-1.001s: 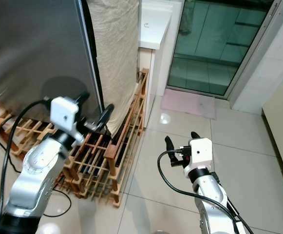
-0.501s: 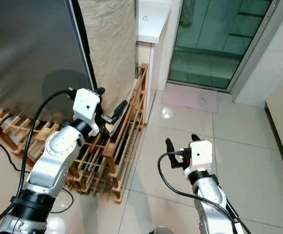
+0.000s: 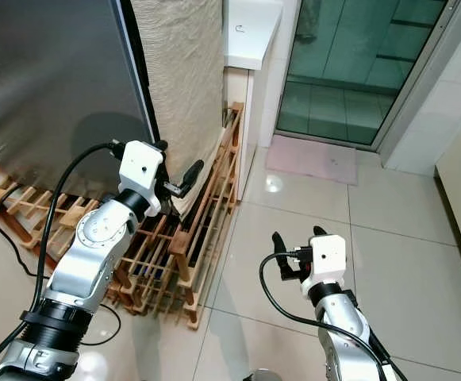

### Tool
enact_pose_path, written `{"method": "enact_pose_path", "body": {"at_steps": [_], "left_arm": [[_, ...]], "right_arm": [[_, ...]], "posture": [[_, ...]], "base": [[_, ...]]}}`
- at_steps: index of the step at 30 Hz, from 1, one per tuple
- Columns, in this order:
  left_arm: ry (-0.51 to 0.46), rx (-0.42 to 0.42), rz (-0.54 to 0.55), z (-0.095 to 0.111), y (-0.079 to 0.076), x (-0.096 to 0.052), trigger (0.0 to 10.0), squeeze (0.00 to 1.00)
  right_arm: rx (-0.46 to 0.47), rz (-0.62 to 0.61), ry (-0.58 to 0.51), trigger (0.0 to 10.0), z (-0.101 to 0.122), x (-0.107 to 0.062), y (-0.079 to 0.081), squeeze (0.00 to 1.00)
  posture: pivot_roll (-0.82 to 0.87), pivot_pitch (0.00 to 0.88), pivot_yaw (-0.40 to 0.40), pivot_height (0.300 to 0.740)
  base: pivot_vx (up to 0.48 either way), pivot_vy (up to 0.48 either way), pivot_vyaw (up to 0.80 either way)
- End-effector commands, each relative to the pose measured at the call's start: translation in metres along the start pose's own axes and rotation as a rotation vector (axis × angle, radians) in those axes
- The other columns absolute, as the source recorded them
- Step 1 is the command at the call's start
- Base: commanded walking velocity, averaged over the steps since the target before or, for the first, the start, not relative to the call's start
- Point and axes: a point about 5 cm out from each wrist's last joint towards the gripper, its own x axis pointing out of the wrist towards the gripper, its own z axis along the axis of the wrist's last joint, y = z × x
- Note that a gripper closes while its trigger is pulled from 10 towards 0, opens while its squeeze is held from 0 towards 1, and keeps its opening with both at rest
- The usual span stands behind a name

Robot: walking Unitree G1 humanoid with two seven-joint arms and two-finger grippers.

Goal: Restocking fridge

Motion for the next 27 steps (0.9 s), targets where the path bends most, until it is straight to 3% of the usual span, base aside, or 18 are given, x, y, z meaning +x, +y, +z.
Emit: {"method": "enact_pose_path", "body": {"at_steps": [1,8,24,27], "left_arm": [[0.009,0.013,0.04,0.0,0.007,0.001,10.0,0.0],[0.025,0.02,0.091,-0.003,0.018,0.0,10.0,0.0],[0.008,0.01,0.11,0.001,0.02,-0.001,10.0,0.0],[0.021,-0.001,0.108,-0.002,0.02,-0.007,10.0,0.0]], "right_arm": [[-0.013,-0.005,0.007,10.0,-0.002,-0.001,-0.005,0.0],[-0.016,-0.008,0.008,10.0,-0.005,-0.001,-0.007,0.0],[-0.042,-0.006,0.03,10.0,-0.011,-0.005,-0.015,0.0],[-0.047,-0.008,0.033,10.0,-0.011,-0.005,-0.019,0.0]], "posture": [[-0.07,0.036,0.016,0.731],[-0.08,0.027,0.011,0.731],[-0.09,0.007,-0.009,0.731],[-0.09,0.004,-0.011,0.731]], "base": [[0.0,0.0,0.0],[0.0,0.0,0.0],[0.0,0.0,0.0],[0.0,0.0,0.0]]}}
